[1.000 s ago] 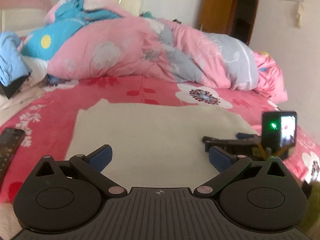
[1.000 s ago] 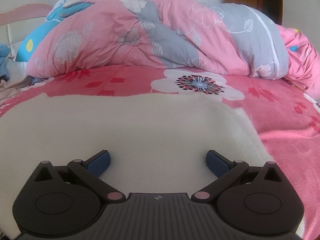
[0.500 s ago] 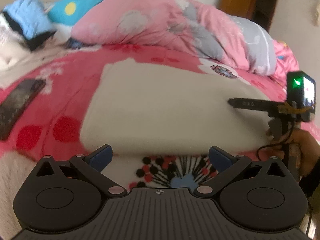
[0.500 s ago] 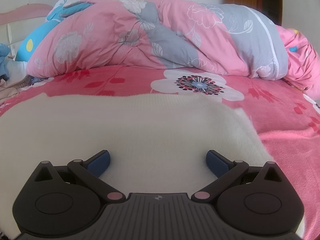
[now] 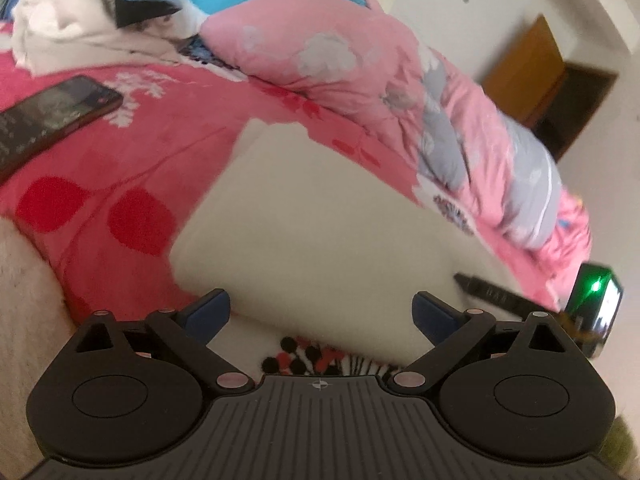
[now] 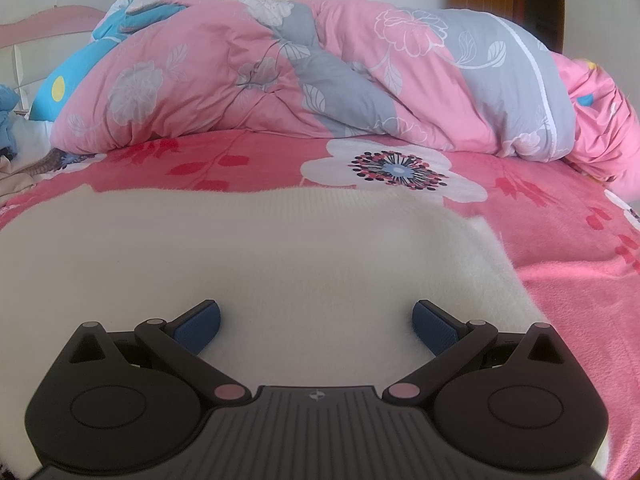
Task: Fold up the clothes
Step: 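Tilt the left gripper onto the cream sweater's corner and close on it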
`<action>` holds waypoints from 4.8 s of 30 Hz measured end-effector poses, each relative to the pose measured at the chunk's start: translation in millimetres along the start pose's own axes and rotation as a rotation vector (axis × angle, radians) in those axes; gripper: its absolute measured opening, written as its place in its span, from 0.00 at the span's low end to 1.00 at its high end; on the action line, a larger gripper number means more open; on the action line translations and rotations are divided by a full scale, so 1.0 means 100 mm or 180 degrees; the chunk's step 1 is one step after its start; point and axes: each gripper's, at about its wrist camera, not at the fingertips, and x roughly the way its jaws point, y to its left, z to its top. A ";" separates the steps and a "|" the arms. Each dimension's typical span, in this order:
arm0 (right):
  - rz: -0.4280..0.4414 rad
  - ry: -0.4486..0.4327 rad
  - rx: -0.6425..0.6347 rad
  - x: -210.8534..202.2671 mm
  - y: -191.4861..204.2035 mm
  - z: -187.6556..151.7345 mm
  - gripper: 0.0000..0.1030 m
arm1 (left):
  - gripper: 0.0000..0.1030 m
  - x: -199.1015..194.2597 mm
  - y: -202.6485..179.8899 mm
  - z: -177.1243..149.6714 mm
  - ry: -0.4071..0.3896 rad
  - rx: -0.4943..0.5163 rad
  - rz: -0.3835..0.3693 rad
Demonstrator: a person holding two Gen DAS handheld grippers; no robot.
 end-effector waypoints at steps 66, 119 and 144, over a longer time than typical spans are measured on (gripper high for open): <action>-0.0026 -0.0033 -0.0009 -0.01 0.01 -0.02 1.00 | 0.97 0.16 0.15 -0.02 -0.0101 -0.0580 -0.0105; -0.0124 -0.0054 -0.0033 0.01 0.05 -0.03 1.00 | 0.99 0.28 0.18 0.13 -0.0710 -0.0516 -0.0677; -0.0132 -0.0085 -0.0037 0.01 0.06 -0.04 1.00 | 0.76 0.57 0.33 0.23 -0.0721 -0.0619 -0.0259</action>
